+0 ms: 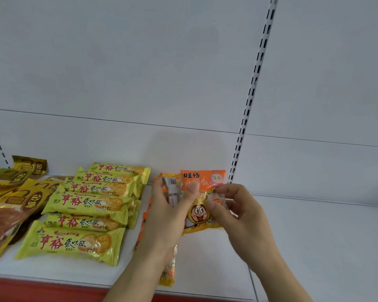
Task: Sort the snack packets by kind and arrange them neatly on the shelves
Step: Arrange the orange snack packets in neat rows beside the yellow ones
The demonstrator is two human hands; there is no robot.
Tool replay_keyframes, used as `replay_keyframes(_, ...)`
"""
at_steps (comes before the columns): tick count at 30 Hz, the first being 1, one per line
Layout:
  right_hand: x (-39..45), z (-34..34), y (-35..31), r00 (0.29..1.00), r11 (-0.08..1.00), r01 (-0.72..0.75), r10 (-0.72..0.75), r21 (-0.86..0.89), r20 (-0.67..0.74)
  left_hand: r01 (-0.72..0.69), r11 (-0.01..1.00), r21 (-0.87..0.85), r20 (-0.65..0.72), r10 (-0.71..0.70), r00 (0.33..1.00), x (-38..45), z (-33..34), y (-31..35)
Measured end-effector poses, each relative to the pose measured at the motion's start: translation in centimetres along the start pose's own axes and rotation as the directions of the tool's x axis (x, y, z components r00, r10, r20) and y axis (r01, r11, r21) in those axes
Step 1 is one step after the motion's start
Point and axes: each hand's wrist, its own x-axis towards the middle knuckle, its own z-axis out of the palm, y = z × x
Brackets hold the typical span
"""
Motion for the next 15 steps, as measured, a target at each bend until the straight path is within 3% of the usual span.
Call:
replay_keyframes(4,0.4,-0.6,-0.2,0.997,0.989,-0.021,0.032,0.149,-0.076,0.051,0.997,-0.057,0.041,-0.049,0.998,0.2,-0.8,-0.1)
replay_keyframes(7,1.2,-1.4,0.2,0.98,0.986,-0.031,0.062,0.164,-0.19,0.044,0.999,-0.014,0.005,-0.044,0.999,0.4,-1.4,-0.4)
replay_keyframes(9,1.9,-2.2,1.3,0.951,0.998,-0.047,0.056,0.037,-0.305,0.029,0.999,0.022,-0.076,-0.027,0.997,0.6,-1.9,-0.2)
replay_keyframes(11,2.4,-3.1,2.8,0.943,0.974,-0.1,0.028,-0.201,-0.333,0.017,1.0,0.011,-0.176,-0.015,0.984,0.9,-2.7,0.3)
replay_keyframes(15,2.0,-2.2,4.9,0.992,0.886,-0.108,0.065,-0.451,-0.109,0.004,0.999,-0.036,-0.229,-0.012,0.973,1.6,-3.8,0.3)
